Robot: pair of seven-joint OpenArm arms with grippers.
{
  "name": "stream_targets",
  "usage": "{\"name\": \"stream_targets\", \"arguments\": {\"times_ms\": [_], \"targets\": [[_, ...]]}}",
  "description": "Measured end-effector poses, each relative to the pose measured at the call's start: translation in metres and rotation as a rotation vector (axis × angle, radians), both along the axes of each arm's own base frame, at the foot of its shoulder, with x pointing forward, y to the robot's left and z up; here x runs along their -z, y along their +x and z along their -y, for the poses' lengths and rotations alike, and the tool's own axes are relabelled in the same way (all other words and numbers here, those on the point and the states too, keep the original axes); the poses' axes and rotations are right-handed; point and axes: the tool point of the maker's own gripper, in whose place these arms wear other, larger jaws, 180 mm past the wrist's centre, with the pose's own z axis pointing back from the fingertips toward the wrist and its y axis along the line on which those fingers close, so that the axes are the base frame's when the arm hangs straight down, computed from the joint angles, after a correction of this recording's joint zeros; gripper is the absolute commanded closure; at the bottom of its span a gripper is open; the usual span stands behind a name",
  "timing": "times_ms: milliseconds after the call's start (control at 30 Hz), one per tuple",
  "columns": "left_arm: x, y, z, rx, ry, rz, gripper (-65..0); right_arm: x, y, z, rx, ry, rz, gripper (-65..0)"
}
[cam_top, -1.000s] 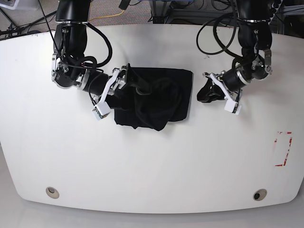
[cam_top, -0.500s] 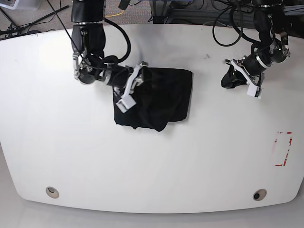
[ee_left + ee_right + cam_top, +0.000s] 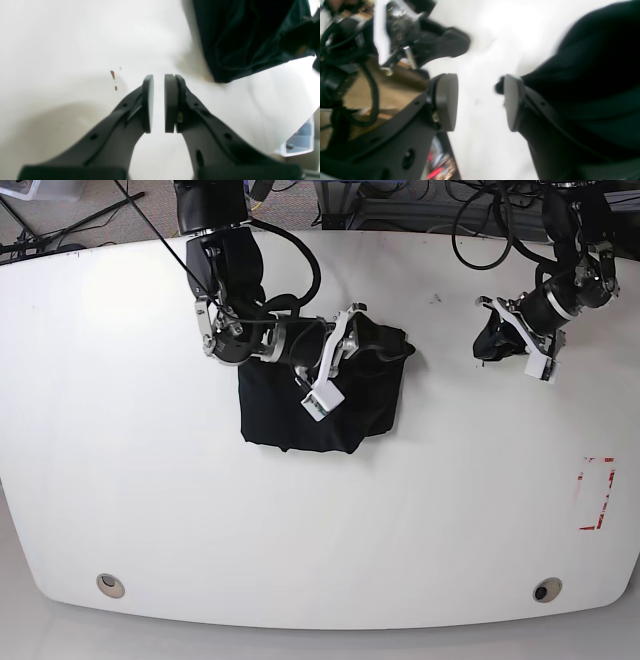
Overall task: Fold the T-shirt properly
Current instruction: 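Press and tuck the loose shirt fabric into the bundle with the right gripper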
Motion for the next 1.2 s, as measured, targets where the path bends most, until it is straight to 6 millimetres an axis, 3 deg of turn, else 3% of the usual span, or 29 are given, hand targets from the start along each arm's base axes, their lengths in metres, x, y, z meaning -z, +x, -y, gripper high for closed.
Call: {"name": "stream_targets", "arguments": {"times_ms": [133,300,433,500,633,700,767,933,1033,1100,1200], "targets": [[-0.008,0.004,-0.004,0.01,0.02,0.026,-6.3,-0.027,0.016,0.022,0.04,0.002,0.117,-27.7],[-0.01,0.003,-0.002,0.015,0.023,0.029,-6.3,-0.019,0.039,0.056,0.079,-0.093,0.137,-28.2],[-0.008,0.001,-0.004,0.016,0.028,0.022,-6.3,-0.017,0.05,0.055,0.095,-0.101,0.117,-28.5],[-0.006,-0.002,-0.004,0.016,0.028,0.014,-6.3,-0.016,0.052,0.055,0.107,-0.112,0.106,-32.8],[-0.003,-0.005,-0.005,0.018,0.037,-0.001,-6.3,-0.009,0.064,0.068,0.127,-0.224,0.144,-49.1],[-0.004,-0.004,-0.004,0.018,0.034,0.003,-6.3,-0.007,0.073,0.077,0.141,-0.279,0.17,-51.8],[-0.004,-0.003,-0.005,0.017,0.034,0.006,-6.3,-0.008,0.081,0.083,0.154,-0.324,0.196,-50.1],[-0.004,-0.004,-0.005,0.017,0.036,0.004,-6.3,-0.004,0.082,0.081,0.147,-0.342,0.198,-46.0],[-0.004,-0.004,-0.005,0.017,0.036,0.003,-6.3,0.014,0.078,0.072,0.125,-0.351,0.145,-42.8],[-0.004,-0.004,-0.005,0.017,0.035,0.003,-6.3,0.024,0.074,0.063,0.105,-0.344,0.115,-40.4],[-0.004,-0.004,-0.005,0.017,0.037,0.003,-6.3,0.023,0.071,0.037,0.088,-0.285,0.12,-39.0]]}}
